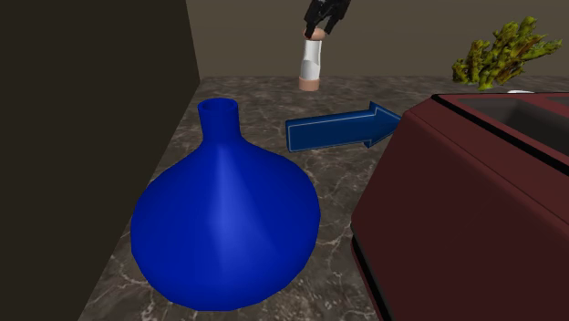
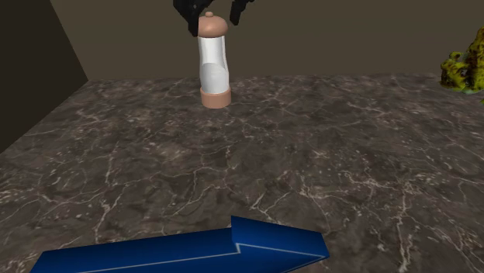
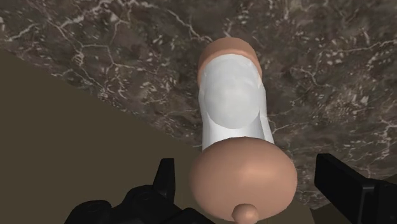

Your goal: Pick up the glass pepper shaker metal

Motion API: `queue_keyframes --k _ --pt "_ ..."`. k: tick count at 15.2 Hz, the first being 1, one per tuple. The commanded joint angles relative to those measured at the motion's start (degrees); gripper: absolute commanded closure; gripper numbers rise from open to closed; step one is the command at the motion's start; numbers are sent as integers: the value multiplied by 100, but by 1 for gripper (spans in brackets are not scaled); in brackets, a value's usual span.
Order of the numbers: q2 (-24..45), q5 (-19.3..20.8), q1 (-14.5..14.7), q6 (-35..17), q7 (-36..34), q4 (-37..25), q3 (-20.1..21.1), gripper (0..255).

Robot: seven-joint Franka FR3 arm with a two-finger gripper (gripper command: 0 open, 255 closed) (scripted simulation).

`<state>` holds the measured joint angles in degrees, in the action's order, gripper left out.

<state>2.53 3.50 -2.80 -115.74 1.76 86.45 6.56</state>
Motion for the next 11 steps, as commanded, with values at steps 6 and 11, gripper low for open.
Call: queue_keyframes --k 6,11 --pt "-46 -8 -5 -73 5 115 -3 255" --pt "-49 -10 -7 -85 8 130 -5 255"
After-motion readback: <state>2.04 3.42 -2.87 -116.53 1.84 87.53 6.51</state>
